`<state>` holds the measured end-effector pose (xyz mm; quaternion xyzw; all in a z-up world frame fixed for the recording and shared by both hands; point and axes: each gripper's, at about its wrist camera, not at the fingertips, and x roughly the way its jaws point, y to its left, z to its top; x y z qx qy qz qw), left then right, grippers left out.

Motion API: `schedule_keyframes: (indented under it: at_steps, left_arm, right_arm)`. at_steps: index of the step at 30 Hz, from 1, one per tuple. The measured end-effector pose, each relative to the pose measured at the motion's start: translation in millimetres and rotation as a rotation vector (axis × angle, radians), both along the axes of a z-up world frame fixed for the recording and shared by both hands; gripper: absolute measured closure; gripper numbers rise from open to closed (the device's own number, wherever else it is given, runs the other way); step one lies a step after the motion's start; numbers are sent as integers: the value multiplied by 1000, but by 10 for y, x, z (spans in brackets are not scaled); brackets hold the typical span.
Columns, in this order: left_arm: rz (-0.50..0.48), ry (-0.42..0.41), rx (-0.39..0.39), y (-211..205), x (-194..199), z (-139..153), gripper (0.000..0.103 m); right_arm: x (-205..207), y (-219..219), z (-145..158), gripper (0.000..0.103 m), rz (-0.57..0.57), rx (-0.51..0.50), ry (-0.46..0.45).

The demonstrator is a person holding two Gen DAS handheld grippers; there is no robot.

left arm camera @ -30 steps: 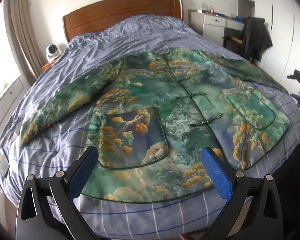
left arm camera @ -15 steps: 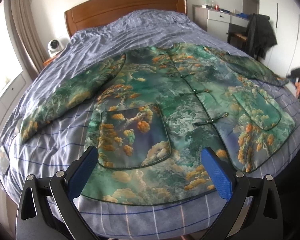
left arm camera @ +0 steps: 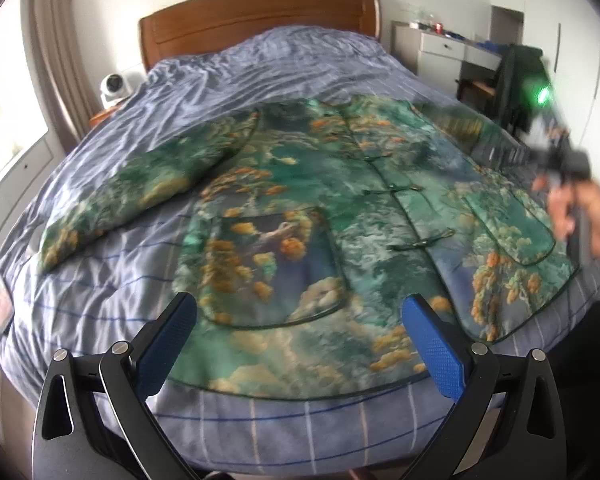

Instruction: Fold large clothes

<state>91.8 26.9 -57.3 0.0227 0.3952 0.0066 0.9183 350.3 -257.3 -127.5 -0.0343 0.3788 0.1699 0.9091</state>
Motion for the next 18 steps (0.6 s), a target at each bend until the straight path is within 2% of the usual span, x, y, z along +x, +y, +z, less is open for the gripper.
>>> schedule_keyframes:
  at_steps: [2,4,5,6,8,13,18]
  left_arm:
    - [20,2,-10,84,-44,-16,1]
    - [32,10,-16,139,-67,-50,1]
    - [39,18,-18,163,-76,-84,1]
    - [43,24,-19,175,-79,-107,1]
    - [45,34,-25,183,-86,-155,1]
    - [-13,49,-65,94,5,-175,1]
    - [-243,78,-267,-149,553,46,1]
  right_arm:
    - [-74,208,-243,93,37,-51,48]
    - [-191,382,-453,86,54,-143,80]
    - [-247,374,-598,74,63,-168,88]
    - [-329,397,-626,57,84,-182,98]
    - [-532,378,-578,39,114,-173,86]
    - [-1056,215,-348,38,119,-129,40]
    - [-1471,-1,-219,38,41,-47,-29]
